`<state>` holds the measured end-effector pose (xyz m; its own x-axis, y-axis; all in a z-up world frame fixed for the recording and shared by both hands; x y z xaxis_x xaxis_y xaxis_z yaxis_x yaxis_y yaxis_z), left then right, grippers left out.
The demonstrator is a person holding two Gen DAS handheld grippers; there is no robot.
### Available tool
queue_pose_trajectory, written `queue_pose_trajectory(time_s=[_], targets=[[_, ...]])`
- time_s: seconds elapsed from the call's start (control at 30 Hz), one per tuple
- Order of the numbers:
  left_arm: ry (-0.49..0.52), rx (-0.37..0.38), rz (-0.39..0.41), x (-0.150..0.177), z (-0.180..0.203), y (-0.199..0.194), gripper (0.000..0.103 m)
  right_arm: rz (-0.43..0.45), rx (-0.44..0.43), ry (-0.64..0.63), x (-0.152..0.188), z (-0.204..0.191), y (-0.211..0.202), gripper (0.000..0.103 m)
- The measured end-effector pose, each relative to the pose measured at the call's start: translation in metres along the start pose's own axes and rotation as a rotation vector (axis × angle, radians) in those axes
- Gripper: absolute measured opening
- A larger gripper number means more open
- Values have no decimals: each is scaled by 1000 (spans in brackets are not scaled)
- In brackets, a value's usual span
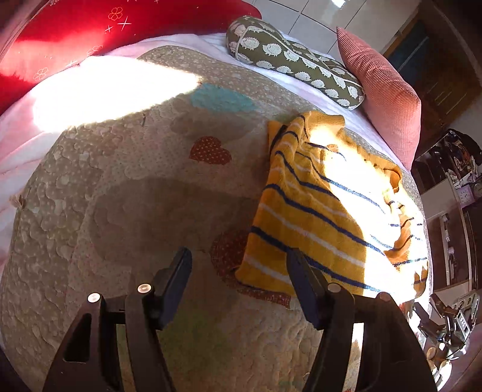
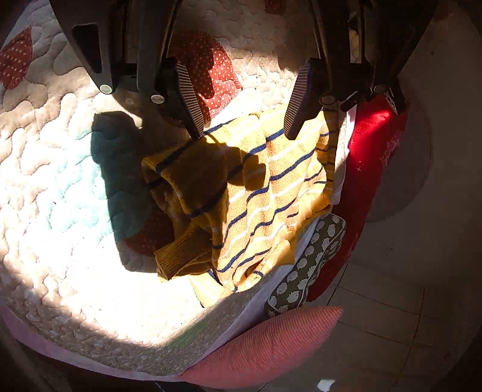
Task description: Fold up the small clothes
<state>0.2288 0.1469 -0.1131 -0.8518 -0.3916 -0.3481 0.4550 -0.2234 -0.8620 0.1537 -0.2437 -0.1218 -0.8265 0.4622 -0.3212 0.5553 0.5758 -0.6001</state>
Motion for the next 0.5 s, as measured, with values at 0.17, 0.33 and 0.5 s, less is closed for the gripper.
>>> queue_pose_trajectory(time_s=[0.17,0.33,0.5], targets=[[-37,23,-15,14,3,8,65,-5,-45,106,17,5,23,60],[44,-68,82,13,10,2,66,31,-41,107,16,8,34,60],[73,-118,134,10,12,0,66,65,-45,125,4,10,41,60]])
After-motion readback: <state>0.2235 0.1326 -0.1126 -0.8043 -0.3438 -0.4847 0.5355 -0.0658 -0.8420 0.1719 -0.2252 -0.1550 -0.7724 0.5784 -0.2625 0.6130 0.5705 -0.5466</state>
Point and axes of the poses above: each gripper's, at about its wrist camera, not at the fingertips, and y roughly the way its jaws point, z to its right, x to its underside, the point moved 8 cm from there along y, roughly the way its jaws point, and after that the axes turned 5 degrees about -y, right-handed, at the moved point
